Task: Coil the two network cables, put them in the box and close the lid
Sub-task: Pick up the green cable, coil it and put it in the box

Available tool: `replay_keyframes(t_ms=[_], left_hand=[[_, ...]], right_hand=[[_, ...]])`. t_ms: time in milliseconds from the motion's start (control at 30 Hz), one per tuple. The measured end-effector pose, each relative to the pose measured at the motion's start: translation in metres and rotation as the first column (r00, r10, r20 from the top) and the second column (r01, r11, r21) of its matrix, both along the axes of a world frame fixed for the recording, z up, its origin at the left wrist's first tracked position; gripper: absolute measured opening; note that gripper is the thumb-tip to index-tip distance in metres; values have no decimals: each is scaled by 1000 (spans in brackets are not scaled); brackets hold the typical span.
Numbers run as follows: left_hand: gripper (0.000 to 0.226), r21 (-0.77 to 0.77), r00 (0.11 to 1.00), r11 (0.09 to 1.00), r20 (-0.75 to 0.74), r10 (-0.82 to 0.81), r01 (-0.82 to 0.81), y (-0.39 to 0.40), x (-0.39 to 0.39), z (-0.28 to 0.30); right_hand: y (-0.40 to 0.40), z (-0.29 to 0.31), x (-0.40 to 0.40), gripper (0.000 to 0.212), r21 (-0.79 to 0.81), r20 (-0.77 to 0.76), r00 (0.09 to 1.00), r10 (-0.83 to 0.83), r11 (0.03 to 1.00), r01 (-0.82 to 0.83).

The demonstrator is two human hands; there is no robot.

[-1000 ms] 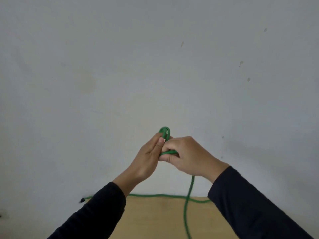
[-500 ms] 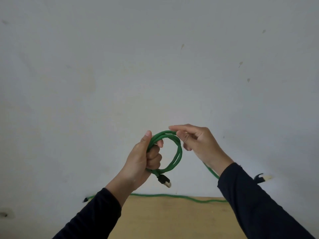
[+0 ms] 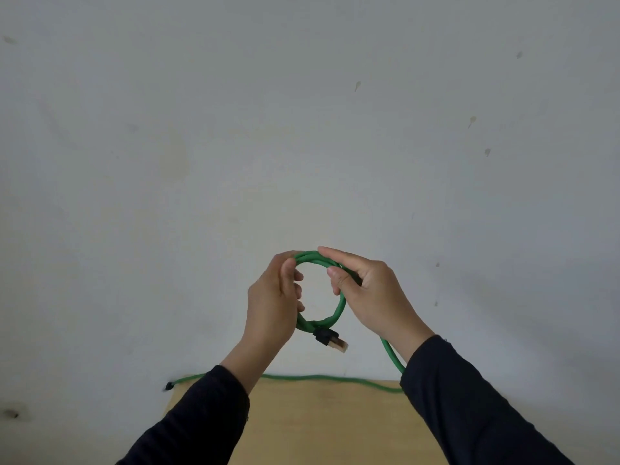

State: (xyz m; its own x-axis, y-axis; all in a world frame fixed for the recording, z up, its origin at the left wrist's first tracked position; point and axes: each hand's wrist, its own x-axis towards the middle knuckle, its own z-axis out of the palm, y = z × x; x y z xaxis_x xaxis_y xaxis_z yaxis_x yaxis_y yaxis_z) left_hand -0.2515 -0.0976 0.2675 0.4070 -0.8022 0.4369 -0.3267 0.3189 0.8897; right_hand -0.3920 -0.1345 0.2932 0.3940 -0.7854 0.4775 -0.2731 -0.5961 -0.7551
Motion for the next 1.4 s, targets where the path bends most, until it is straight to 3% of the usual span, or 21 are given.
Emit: replay_keyframes(t_ms=[100, 233, 400, 567, 667, 800, 967, 1233, 1400], left_hand=[[26, -6, 996, 999, 84, -43, 43, -4, 4, -2], [25, -36, 997, 999, 73, 13, -10, -12, 9, 2], [25, -11, 952, 992, -280, 120, -128, -21, 24, 15], [24, 8, 838, 990, -531, 126, -143, -25, 27, 20], [23, 13, 802, 990, -585, 120, -138, -26, 27, 18], [26, -5, 840, 993, -535, 95, -116, -24, 21, 10], [27, -41, 914, 992, -394, 96, -122, -18, 11, -3], [29, -21, 951, 997, -302, 68, -78, -18, 17, -12], [29, -1, 961, 998, -269, 61, -64, -21, 19, -19]], right_hand=[[0, 3, -2, 32, 8, -43, 999, -3, 1000, 3], [1, -2, -1, 36, 31, -50, 998, 26, 999, -24], [2, -16, -7, 38, -43, -84, 995, -45, 998, 41], [10, -31, -2, 17, -129, 72, 990, -120, 983, 128], [10, -36, 2, 19, 64, 223, 967, -126, 991, 115], [5, -34, 7, 30, 330, 506, 850, -146, 943, -34], [0, -27, 10, 27, 414, 731, 664, -159, 877, -245], [-4, -21, 4, 27, 431, 779, 590, -210, 863, -262], [-6, -17, 3, 27, 441, 773, 591, -231, 865, -239]])
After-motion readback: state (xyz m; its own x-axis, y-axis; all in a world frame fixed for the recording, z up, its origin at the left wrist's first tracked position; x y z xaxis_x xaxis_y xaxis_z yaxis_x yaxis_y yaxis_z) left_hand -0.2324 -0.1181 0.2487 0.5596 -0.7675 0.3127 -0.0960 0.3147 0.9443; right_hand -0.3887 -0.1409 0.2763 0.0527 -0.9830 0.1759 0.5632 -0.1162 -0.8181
